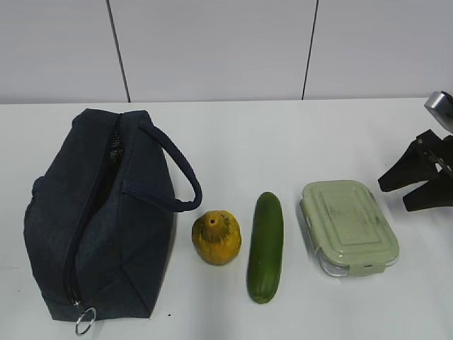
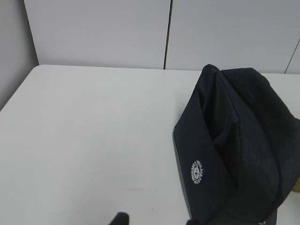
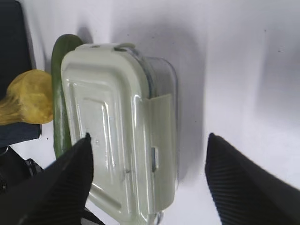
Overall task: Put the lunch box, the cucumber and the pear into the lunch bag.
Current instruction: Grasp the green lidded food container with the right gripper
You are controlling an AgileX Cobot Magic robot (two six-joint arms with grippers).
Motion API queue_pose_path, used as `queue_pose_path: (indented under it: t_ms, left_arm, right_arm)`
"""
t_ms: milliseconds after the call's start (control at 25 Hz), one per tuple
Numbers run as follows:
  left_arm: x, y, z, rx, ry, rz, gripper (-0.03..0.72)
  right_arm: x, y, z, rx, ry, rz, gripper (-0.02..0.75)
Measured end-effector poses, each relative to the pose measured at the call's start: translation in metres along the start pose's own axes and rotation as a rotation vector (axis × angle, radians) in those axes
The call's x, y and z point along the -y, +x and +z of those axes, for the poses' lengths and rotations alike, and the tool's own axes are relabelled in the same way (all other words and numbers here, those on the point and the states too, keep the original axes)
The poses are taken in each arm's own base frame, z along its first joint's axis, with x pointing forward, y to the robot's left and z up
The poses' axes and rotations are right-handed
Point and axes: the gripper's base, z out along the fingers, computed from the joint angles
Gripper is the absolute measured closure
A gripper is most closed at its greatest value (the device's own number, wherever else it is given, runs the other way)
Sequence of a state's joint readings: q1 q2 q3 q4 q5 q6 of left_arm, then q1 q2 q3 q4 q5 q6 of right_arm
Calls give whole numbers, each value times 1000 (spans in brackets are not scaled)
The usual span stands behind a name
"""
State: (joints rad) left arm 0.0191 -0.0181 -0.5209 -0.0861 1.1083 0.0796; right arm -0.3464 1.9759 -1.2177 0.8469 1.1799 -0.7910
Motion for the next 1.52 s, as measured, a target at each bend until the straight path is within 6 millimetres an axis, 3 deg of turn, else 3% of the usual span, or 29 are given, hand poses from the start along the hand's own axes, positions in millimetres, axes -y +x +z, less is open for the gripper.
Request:
queue_pose_path:
  t_ms: [280,480,880,1080,1320,1520]
  left_arm:
    - [0,0,0,0,0,0,450]
    - [0,0,0,0,0,0,450]
    - [0,0,0,0,0,0,450]
    - [0,0,0,0,0,0,450]
    - [0,0,0,0,0,0,450]
    - [0,0,0,0,0,0,450]
  right_arm:
    - [2,2,0,-17,16,-35,269]
    - [2,3,0,-25,22,-43,288]
    - [0,1,1,2,-8,-46,289]
    - [1,12,7,-21,-22,-27,289]
    - [-16,23,-2,2,-24,-63,287]
    - [-20,23,-7,16,-22,-76,212]
